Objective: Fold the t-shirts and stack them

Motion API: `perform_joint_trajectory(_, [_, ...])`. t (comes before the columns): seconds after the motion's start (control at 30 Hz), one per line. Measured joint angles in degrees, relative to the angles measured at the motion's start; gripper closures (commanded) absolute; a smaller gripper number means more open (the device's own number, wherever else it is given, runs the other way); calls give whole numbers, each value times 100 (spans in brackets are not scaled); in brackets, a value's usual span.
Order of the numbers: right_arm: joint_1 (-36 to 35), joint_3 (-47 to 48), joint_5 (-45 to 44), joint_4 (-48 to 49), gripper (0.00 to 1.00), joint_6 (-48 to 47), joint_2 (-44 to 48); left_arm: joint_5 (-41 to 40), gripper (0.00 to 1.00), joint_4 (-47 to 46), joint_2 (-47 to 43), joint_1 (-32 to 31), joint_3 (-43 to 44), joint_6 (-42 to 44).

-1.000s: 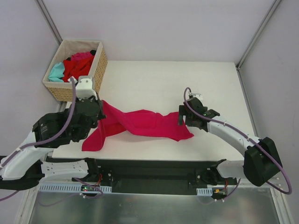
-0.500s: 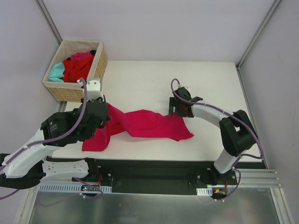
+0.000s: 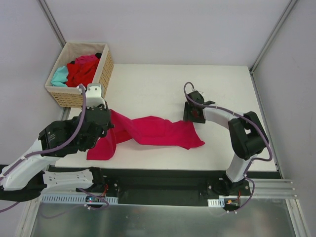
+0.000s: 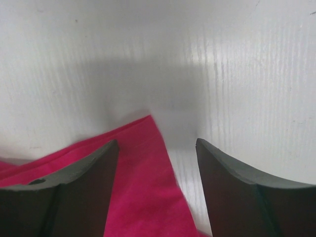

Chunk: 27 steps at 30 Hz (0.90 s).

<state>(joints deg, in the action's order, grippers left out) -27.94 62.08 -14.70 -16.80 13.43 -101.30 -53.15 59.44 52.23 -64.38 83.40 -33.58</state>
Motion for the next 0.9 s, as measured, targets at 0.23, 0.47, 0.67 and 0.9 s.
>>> perform_joint_trajectory(0.23, [74,190,22,55,51,74,-262,-96,100,0,-4,72,0,42])
perform_joint_trajectory(0.47, [74,289,46,79,78,122,-356,-133,100,0,2,96,0,127])
perform_joint_trajectory(0.67, [63,334,103,127,99,238,-404,-153,100,0,2,186,0,151])
perform_joint_trajectory(0.9, [-20,334,-74,76,99,271,-350,-201,100,-2,31,306,2,201])
